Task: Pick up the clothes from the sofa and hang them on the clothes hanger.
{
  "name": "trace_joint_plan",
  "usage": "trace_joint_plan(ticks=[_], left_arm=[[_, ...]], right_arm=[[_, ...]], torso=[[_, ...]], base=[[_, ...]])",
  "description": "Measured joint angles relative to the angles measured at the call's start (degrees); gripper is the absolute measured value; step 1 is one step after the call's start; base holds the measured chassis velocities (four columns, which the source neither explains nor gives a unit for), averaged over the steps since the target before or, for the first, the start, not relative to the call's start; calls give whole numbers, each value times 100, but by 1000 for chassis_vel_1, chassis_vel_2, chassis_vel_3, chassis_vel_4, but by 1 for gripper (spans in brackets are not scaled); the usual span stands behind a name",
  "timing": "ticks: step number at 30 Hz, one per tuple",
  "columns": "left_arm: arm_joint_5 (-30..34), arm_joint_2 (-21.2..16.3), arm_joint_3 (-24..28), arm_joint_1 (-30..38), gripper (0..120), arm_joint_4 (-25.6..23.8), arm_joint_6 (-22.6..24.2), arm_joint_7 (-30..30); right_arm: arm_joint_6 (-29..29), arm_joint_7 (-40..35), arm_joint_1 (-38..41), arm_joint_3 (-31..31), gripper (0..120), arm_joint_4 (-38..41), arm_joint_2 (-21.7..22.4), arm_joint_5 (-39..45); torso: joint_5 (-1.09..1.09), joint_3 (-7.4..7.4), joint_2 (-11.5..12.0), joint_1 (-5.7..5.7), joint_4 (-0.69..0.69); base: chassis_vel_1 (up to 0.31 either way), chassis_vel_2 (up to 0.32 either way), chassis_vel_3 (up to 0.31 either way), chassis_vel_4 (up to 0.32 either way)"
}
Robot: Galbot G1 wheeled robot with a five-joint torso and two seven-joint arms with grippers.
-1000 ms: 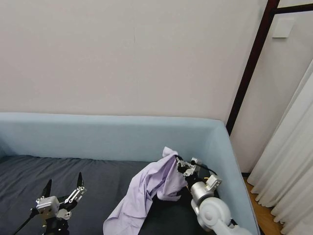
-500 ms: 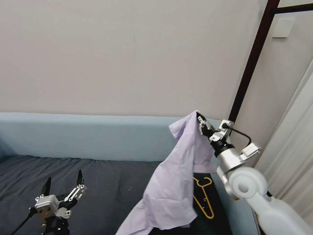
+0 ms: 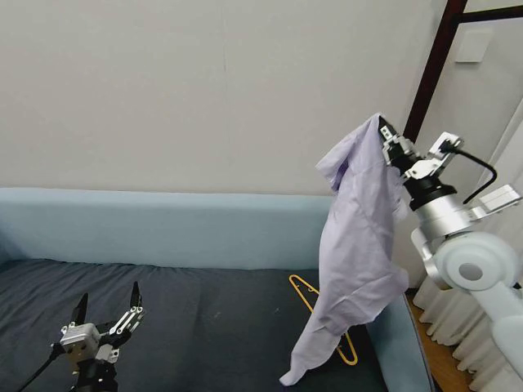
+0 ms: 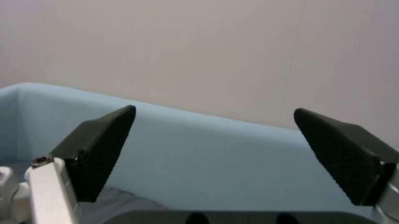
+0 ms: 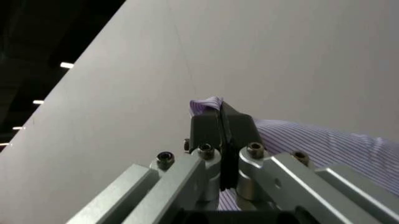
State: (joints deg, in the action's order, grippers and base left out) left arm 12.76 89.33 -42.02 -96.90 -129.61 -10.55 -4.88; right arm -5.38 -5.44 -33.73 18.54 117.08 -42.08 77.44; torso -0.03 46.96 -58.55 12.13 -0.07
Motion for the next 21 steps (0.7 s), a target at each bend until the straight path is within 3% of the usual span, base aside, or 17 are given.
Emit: trace_joint_plan(ticks=[8, 13, 17, 18, 21], left_arm=[[2, 11, 32, 53, 100, 74, -5, -1], [-16, 17, 75, 103, 100, 185, -8, -3], [-16, -16, 34, 114, 100, 287, -15, -3], [-16, -16, 34, 114, 100, 287, -15, -3], [5, -77, -58, 112, 100, 357, -37, -4]], right_arm=[[-44, 38, -115, -90, 0, -17, -37, -122], [-277, 155, -1175, -790, 0, -114, -452, -1243], [-394, 304, -2032, -1893, 0, -1247, -1222, -2617], [-394, 304, -2032, -1893, 0, -1247, -1222, -2617], [-125, 551, -2073, -2232, 0, -2221, -1824, -3340]], torso=[[-2, 0, 0, 0, 0], [-1, 0, 0, 0, 1], [0, 0, 0, 0, 0], [0, 0, 0, 0, 0], [-3, 0, 0, 0, 1]], base=[[0, 0, 0, 0], [0, 0, 0, 0], [0, 0, 0, 0], [0, 0, 0, 0], [0, 0, 0, 0]])
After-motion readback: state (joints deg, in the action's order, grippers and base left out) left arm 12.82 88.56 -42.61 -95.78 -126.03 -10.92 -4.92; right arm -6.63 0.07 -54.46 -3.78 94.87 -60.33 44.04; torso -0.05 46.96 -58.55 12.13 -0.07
